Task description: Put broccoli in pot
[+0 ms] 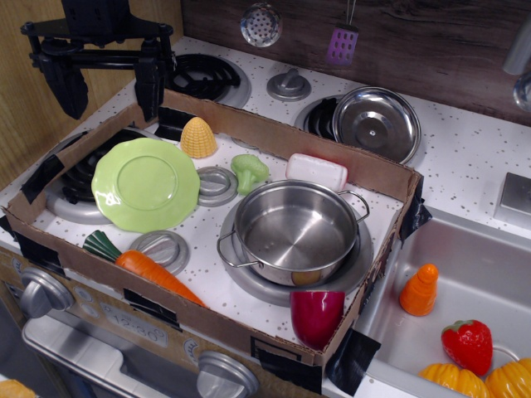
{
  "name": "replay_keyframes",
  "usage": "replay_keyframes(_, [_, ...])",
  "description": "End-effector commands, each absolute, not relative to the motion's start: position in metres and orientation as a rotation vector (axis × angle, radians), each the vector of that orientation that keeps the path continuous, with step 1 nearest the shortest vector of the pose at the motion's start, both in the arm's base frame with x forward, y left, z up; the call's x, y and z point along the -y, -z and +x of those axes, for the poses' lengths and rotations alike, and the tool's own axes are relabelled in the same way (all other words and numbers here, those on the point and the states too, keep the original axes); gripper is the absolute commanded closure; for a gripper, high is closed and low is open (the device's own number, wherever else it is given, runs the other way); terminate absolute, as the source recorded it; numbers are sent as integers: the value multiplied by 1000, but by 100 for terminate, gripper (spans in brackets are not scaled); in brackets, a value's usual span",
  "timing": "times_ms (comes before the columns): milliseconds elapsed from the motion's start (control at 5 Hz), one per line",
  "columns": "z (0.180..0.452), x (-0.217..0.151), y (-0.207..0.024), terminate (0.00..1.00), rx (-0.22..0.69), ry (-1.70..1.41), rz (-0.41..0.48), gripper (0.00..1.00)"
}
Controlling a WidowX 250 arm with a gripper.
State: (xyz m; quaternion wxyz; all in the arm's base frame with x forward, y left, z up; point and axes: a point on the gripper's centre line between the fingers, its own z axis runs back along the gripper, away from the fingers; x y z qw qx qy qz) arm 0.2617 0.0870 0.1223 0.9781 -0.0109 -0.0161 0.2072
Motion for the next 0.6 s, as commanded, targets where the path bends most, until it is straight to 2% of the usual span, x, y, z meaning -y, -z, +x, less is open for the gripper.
replay_keyframes(0, [262,-87,-122,0,33,-417,-22,0])
replay_keyframes(400, [291,-70,-120,0,51,-395,-26,0])
